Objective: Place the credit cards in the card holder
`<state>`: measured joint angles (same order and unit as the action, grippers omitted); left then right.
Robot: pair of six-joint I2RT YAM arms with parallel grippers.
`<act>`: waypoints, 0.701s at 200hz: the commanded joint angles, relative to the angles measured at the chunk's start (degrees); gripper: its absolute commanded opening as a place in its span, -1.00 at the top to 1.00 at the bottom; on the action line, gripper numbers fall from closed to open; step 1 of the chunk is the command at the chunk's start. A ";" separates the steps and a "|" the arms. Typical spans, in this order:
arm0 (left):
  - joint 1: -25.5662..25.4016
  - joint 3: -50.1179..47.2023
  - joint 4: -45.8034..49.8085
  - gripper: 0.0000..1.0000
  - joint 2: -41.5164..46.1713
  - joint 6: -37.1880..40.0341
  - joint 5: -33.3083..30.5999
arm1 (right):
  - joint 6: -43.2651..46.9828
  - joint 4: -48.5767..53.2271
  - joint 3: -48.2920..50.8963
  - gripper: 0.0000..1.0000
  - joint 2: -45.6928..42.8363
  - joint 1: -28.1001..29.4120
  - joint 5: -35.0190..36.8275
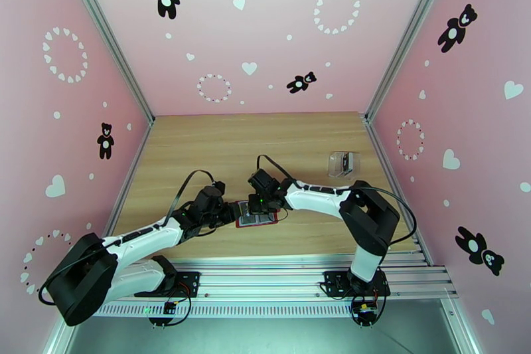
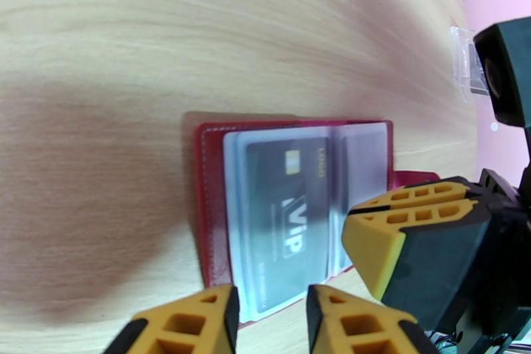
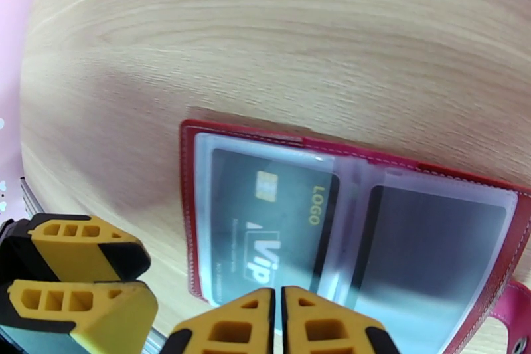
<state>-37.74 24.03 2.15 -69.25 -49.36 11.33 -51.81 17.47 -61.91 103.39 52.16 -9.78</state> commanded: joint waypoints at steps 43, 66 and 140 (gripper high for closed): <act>-0.58 -0.65 -0.10 0.32 -0.55 0.36 -0.36 | 0.70 1.48 -0.93 0.77 2.88 -0.42 0.32; -0.60 -0.65 0.13 0.32 -0.36 0.40 -0.43 | 0.75 1.66 -0.31 0.78 2.44 -0.42 0.81; -0.62 -0.56 -0.02 0.32 -0.53 0.31 -0.26 | 0.93 1.97 0.59 0.79 2.42 -0.48 1.60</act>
<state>-37.71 24.03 2.17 -69.49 -49.36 11.35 -51.46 17.91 -61.91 105.06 52.01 -9.43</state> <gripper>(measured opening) 0.338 0.108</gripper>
